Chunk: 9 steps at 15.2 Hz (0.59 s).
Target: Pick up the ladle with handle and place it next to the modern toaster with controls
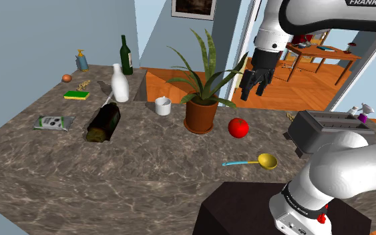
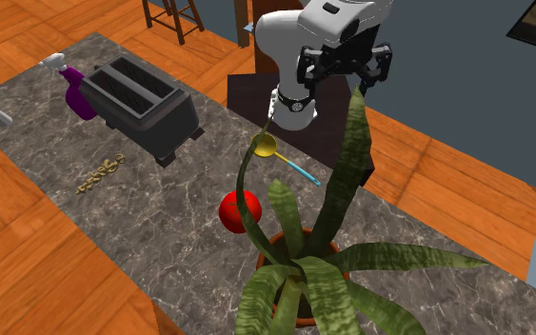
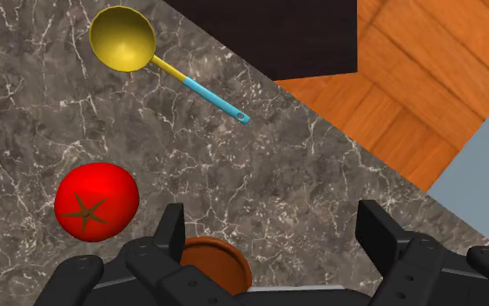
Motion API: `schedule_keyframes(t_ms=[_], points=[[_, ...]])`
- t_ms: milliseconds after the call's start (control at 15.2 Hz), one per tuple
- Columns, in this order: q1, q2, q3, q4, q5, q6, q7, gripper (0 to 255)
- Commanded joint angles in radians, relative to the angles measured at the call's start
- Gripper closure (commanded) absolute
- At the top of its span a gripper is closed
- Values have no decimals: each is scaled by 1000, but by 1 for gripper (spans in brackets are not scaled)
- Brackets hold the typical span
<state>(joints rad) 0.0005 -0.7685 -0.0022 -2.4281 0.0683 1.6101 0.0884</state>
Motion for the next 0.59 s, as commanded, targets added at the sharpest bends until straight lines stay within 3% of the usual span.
schedule_keyframes(t_ms=[0,528], points=[[0,0,0,0,0,0,0,0],[56,58,-131,-196,-66,119,-342,0]])
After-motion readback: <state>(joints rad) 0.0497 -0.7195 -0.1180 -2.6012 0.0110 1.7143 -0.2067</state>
